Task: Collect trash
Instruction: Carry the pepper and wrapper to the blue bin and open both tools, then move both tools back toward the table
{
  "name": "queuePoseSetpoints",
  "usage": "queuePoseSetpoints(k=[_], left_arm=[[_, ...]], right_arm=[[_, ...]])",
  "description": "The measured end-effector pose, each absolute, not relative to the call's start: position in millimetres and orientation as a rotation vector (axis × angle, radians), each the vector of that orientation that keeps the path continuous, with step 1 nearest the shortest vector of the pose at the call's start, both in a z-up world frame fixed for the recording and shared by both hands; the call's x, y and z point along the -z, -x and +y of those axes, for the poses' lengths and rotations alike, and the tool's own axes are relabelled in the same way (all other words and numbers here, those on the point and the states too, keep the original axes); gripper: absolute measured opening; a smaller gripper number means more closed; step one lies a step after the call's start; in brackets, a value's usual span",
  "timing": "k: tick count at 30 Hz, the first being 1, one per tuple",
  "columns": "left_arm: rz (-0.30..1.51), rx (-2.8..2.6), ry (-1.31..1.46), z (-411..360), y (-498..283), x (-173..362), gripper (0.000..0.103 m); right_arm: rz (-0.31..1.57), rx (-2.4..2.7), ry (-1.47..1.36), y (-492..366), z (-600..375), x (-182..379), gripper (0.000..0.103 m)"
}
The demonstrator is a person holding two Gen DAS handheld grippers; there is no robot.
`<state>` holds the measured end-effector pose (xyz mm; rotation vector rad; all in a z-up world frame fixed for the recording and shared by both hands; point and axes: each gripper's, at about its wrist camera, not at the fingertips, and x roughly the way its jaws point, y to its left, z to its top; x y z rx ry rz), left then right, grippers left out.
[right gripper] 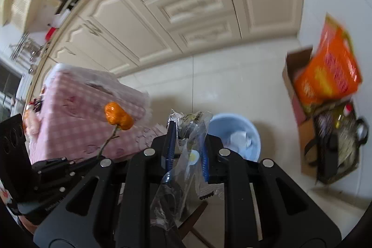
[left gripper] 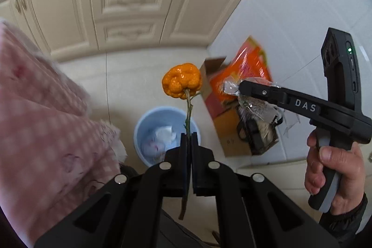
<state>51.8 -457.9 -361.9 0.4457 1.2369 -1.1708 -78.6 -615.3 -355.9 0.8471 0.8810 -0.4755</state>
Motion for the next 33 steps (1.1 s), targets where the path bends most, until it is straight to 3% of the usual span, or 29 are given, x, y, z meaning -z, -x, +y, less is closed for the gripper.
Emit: queuePoseSetpoints(k=[8, 9, 10, 11, 12, 13, 16, 22, 33], left_arm=[[1.409, 1.107, -0.532, -497, -63, 433, 0.006], [1.420, 1.104, -0.543, -500, -63, 438, 0.023], [1.430, 1.096, -0.545, -503, -65, 442, 0.055], [1.416, 1.082, -0.525, -503, -68, 440, 0.068], [1.383, 1.066, -0.503, -502, -72, 435, 0.079], [1.363, 1.058, -0.495, -501, -75, 431, 0.081], [1.360, 1.026, -0.492, -502, -81, 423, 0.081], [1.288, 1.000, -0.466, -494, -85, 392, 0.089], [1.213, 1.044, -0.417, -478, -80, 343, 0.091]], right_arm=[[0.968, 0.483, -1.093, 72, -641, 449, 0.022], [0.974, 0.491, -1.123, 72, -643, 458, 0.022], [0.971, 0.494, -1.144, 72, -645, 463, 0.032], [0.958, 0.495, -1.169, 74, -646, 467, 0.061], [0.948, 0.500, -1.178, 75, -646, 468, 0.076], [0.938, 0.510, -1.182, 78, -646, 468, 0.089], [0.945, 0.542, -1.182, 81, -646, 468, 0.096], [0.956, 0.582, -1.141, 82, -643, 457, 0.097], [0.920, 0.591, -1.063, 76, -630, 408, 0.097]])
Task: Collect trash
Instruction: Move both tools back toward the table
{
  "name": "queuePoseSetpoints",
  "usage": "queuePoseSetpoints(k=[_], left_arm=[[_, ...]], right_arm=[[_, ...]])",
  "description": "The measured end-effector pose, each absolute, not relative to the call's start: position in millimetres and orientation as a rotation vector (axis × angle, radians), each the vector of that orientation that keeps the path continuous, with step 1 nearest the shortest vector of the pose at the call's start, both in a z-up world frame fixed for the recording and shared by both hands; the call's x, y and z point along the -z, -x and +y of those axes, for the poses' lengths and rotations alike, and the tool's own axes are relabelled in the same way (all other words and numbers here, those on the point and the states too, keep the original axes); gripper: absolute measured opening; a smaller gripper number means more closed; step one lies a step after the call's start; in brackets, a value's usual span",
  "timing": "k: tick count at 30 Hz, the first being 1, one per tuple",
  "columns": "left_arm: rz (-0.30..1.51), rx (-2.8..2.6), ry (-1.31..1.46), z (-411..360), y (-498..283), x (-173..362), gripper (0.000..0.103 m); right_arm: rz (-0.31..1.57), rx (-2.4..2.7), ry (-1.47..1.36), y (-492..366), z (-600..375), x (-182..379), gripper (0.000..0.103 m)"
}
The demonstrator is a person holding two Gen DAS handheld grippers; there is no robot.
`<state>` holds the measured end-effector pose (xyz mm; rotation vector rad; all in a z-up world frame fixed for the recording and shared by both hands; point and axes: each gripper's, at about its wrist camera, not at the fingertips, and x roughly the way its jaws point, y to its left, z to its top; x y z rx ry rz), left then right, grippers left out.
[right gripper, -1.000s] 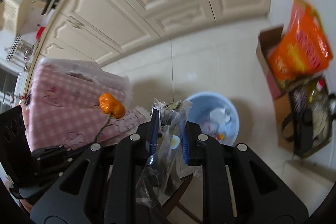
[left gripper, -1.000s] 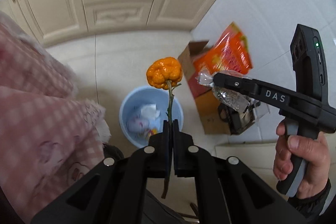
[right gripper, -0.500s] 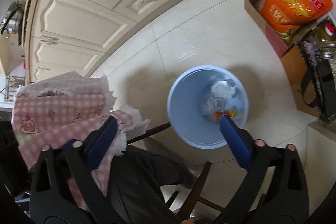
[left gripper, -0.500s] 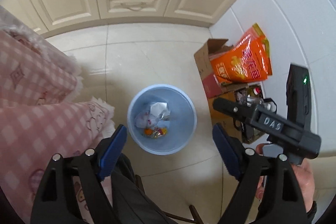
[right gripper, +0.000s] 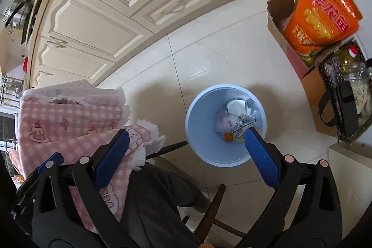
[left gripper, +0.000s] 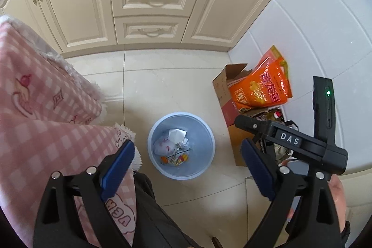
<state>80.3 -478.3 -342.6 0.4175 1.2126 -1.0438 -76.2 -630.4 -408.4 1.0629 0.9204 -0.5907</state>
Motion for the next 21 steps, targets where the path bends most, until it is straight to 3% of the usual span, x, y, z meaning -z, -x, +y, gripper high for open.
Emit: queuePoseSetpoints(k=[21], left_arm=[[0.946, 1.038, -0.188, -367, -109, 206, 0.091]], right_arm=[[0.715, 0.413, -0.774, 9, -554, 235, 0.097]])
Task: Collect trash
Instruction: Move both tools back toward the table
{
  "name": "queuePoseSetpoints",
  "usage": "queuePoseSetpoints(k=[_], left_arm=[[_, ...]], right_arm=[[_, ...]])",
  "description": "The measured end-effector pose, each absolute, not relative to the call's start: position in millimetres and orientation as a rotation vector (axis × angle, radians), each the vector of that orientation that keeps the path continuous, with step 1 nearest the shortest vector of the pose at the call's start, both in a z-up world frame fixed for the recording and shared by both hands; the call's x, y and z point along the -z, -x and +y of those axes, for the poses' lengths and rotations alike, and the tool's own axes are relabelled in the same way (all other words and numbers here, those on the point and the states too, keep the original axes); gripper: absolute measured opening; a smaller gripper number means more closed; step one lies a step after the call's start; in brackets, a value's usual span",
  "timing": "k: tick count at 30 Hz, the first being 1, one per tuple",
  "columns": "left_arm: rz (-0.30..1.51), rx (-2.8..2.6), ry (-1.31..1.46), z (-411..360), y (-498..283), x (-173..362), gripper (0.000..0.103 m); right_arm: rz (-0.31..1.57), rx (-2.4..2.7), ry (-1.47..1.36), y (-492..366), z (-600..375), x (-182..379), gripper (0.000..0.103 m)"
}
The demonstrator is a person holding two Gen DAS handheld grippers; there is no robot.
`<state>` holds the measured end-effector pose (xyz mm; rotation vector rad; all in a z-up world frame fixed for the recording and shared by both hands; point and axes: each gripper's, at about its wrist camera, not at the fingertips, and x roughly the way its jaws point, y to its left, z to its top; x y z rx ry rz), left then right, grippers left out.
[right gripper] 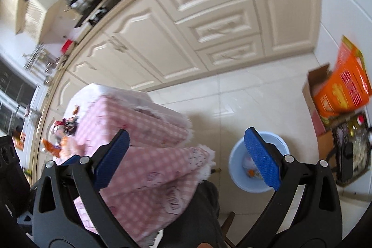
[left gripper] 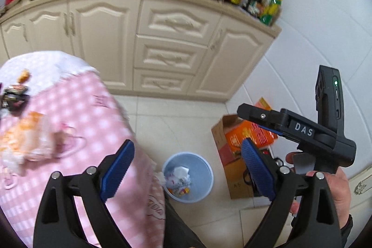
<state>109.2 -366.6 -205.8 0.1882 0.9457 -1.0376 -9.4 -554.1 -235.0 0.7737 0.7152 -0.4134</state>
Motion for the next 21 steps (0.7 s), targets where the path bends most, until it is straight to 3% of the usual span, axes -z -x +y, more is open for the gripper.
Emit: queuePoseSetpoints(k=[11, 21], left_arm=[[0.794, 0.932, -0.095, -285, -141, 145, 0.092], [0.696, 0.825, -0.082, -225, -162, 122, 0.095]], right_arm=[[0.664, 0.285, -0.637, -33, -496, 173, 0.097], [0.608, 0.178, -0.519, -66, -439, 126, 0.097]])
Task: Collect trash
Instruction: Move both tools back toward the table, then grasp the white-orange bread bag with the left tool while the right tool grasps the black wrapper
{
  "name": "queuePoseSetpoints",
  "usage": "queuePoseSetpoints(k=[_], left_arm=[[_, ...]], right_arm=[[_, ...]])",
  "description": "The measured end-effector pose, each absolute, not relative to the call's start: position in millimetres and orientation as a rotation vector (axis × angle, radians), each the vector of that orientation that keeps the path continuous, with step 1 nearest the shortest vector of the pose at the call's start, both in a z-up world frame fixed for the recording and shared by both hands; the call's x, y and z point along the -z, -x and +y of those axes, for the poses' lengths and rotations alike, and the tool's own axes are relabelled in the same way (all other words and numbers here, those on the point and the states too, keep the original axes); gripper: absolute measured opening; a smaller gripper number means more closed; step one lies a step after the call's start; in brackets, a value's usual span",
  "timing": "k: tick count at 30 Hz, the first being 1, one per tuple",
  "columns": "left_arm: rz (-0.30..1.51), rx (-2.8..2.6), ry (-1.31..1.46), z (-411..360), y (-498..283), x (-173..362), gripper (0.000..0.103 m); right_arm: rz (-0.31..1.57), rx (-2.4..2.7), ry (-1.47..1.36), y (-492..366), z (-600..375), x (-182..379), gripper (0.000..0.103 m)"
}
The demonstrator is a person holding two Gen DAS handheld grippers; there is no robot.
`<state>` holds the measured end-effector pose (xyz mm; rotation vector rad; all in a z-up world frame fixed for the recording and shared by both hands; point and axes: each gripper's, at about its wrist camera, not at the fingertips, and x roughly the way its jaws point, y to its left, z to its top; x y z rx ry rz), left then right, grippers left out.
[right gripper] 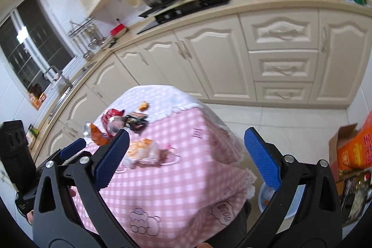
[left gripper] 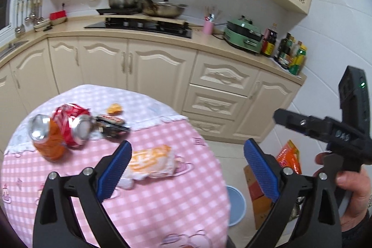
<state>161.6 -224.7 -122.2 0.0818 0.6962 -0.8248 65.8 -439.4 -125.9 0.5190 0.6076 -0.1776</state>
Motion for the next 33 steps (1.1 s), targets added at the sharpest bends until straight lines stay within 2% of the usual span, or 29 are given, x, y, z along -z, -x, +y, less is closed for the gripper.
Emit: queuePoseSetpoints(k=[10, 24, 28, 30, 33], left_arm=[[0.710, 0.790, -0.224, -186, -200, 159, 0.096], [0.781, 1.006, -0.626, -265, -237, 244, 0.096], [0.836, 1.032, -0.552, -266, -244, 250, 0.069], [0.841, 1.034, -0.513, -259, -244, 246, 0.061], [0.857, 0.994, -0.426, -237, -242, 242, 0.058]], right_arm=[[0.646, 0.103, -0.426, -107, -397, 127, 0.097], [0.735, 0.151, -0.464, -148, -410, 162, 0.097], [0.751, 0.165, -0.464, -154, -414, 168, 0.097], [0.765, 0.159, -0.463, -158, -413, 174, 0.097], [0.793, 0.137, -0.456, -169, -406, 185, 0.097]])
